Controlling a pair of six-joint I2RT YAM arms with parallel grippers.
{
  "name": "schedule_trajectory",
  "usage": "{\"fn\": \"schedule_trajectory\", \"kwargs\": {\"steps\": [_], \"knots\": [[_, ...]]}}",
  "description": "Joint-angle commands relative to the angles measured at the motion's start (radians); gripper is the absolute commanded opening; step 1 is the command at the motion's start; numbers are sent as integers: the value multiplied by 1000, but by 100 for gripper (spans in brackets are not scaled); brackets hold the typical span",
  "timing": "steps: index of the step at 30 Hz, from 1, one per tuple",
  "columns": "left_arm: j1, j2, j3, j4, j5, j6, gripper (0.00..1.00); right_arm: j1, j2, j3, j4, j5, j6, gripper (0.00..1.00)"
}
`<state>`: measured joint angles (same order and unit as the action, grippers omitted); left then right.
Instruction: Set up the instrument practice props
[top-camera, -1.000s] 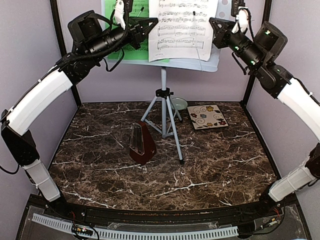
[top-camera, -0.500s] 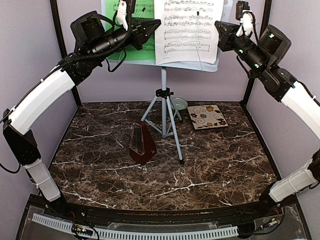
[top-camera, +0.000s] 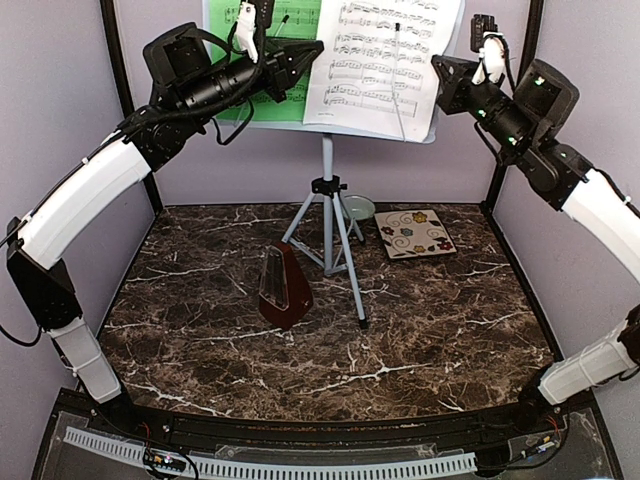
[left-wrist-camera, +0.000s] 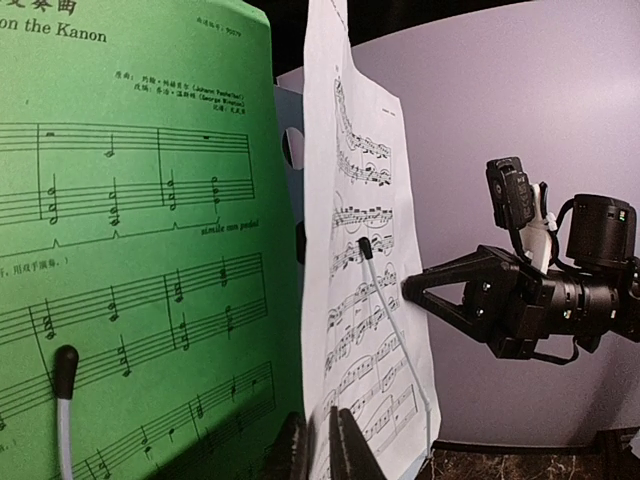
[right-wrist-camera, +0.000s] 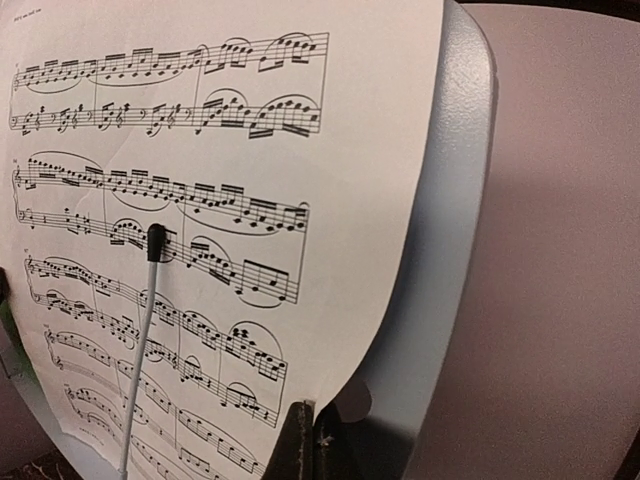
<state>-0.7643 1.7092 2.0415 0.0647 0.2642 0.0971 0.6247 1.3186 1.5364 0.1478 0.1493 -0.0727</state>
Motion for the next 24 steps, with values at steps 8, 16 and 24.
{"fn": "schedule_trajectory", "kwargs": {"steps": [8, 16, 24], "knots": [[-6, 13, 12, -29, 20, -2, 5, -31, -29, 14, 6, 17, 1, 0], [-6, -5, 4, -25, 10, 1, 19, -43, -10, 43, -17, 14, -14, 0], [-15, -63, -45, -2, 4, 7, 31, -43, -2, 53, -19, 10, -31, 1]]}}
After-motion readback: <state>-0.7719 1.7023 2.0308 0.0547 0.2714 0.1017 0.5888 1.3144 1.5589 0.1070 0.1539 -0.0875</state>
